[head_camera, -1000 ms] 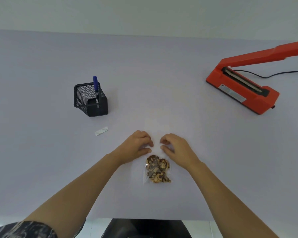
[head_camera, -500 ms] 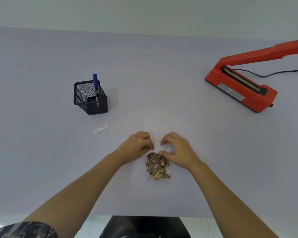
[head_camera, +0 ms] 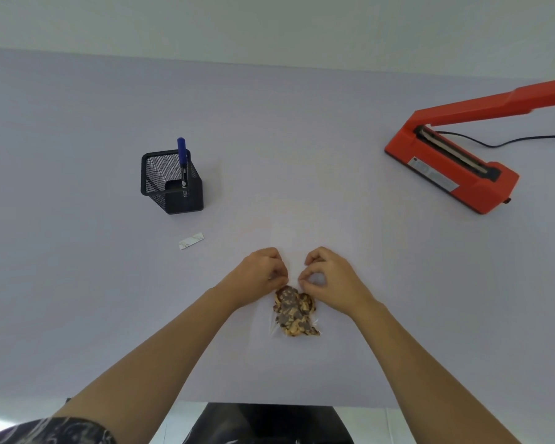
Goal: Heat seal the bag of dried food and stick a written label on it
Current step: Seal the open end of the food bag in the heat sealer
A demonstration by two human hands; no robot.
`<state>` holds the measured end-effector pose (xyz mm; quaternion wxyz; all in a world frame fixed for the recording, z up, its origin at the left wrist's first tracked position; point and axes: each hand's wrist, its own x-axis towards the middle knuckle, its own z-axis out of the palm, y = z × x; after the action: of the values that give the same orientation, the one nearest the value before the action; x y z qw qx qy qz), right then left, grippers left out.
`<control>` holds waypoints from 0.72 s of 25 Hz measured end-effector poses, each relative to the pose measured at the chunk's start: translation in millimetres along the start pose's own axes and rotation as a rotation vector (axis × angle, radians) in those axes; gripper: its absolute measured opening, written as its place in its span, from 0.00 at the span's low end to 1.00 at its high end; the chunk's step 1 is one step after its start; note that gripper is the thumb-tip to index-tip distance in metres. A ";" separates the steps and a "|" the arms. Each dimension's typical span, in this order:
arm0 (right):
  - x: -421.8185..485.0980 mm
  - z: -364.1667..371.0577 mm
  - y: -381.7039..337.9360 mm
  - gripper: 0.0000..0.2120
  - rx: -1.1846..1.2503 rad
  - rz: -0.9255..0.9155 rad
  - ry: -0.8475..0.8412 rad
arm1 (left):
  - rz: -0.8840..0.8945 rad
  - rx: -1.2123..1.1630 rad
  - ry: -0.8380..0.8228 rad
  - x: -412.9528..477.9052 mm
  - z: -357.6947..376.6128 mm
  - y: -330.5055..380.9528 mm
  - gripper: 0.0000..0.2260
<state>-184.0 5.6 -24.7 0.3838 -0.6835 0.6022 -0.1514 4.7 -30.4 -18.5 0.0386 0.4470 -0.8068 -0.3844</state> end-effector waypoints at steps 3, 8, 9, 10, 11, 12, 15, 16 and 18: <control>-0.1 0.0 0.1 0.04 -0.034 -0.034 0.006 | 0.009 0.051 0.041 -0.8 3.3 -1.4 0.07; 4.3 0.3 2.8 0.07 -0.048 -0.052 0.034 | -0.025 0.077 0.042 3.7 -1.7 -3.6 0.16; 6.4 0.5 3.1 0.08 -0.049 -0.055 0.038 | -0.035 0.086 0.031 5.9 -3.7 -4.1 0.19; 8.6 0.6 3.2 0.08 -0.053 -0.054 0.039 | -0.040 0.101 0.019 8.3 -5.9 -4.5 0.22; 10.9 -0.1 3.2 0.08 -0.061 -0.049 0.037 | -0.040 0.123 0.006 10.8 -8.2 -4.6 0.24; 13.2 -1.5 3.3 0.09 -0.073 -0.046 0.036 | -0.038 0.149 -0.004 13.1 -10.5 -4.4 0.27; 20.5 -9.6 4.1 0.15 -0.147 -0.035 0.016 | -0.061 0.248 -0.037 20.1 -16.7 -3.6 0.35; 23.3 -12.9 4.0 0.19 -0.177 -0.023 0.000 | -0.080 0.276 -0.053 22.4 -18.5 -3.3 0.38; 29.3 -18.4 2.0 0.26 -0.229 0.007 -0.033 | -0.111 0.321 -0.085 27.4 -21.8 -2.8 0.42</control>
<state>-191.0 -28.1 -21.4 0.3136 -0.7231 0.6116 -0.0693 -1.0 -64.7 -12.7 -0.0886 0.4746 -0.8328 -0.2709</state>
